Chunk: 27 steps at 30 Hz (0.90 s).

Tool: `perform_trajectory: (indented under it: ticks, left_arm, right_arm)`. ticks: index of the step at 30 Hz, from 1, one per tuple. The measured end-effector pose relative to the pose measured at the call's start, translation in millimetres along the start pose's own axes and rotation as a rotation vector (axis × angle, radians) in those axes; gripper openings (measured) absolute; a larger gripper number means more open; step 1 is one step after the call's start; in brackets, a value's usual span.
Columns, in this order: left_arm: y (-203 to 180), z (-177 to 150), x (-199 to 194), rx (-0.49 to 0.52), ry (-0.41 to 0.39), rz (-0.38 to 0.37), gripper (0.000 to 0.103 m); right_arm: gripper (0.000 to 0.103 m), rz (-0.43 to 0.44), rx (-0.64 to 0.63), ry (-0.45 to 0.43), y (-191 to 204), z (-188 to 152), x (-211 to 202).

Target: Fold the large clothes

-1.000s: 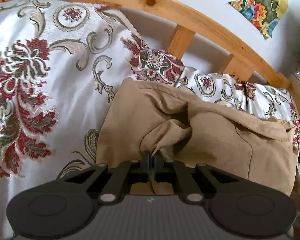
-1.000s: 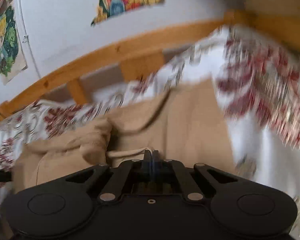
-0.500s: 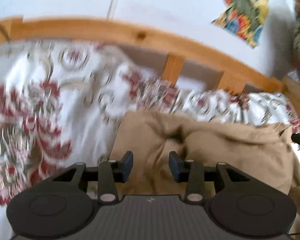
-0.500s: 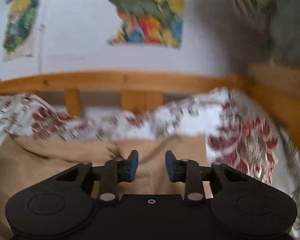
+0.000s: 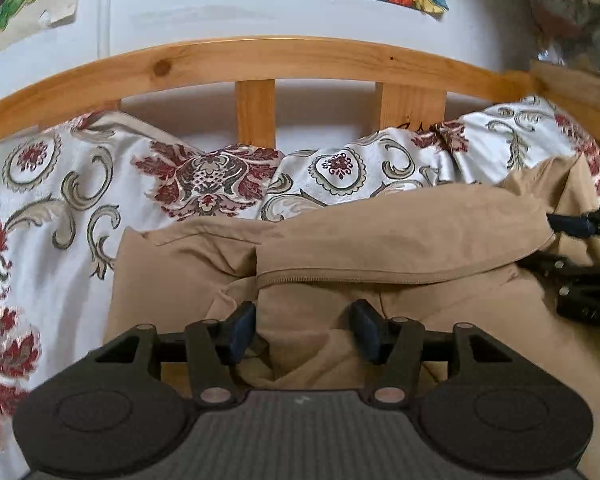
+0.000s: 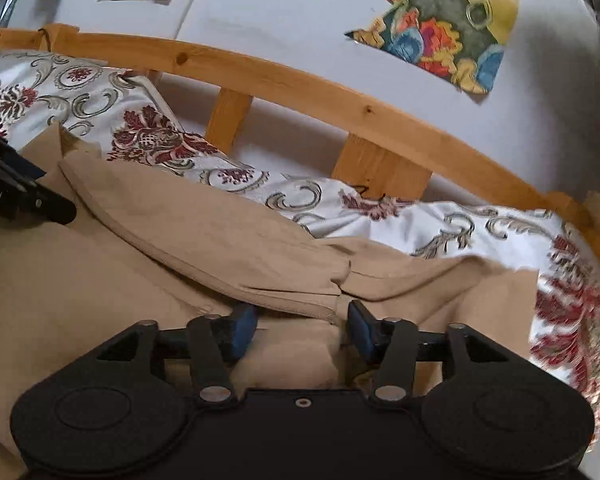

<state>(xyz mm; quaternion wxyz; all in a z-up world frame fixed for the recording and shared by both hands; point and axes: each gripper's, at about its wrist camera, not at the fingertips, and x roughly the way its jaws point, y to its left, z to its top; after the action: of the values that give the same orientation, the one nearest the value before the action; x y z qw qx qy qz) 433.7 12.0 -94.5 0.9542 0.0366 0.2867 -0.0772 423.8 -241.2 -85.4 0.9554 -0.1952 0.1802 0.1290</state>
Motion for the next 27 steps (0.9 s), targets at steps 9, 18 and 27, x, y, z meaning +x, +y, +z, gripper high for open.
perform_trajectory:
  ticks: [9, 18, 27]
  left_arm:
    - [2.6, -8.7, -50.0, -0.076, 0.036, 0.009, 0.076]
    - [0.1, -6.0, -78.3, -0.119, 0.193, 0.121, 0.082]
    - [-32.6, -15.6, -194.8, -0.106, 0.116, 0.106, 0.099]
  right_arm:
    - [0.058, 0.018, 0.127, -0.005, -14.8, -4.7, -63.1]
    - [0.073, -0.049, 0.370, 0.157, -36.5, -8.0, -86.4]
    - [0.098, 0.035, 0.340, -0.016, 6.8, -1.3, -248.6]
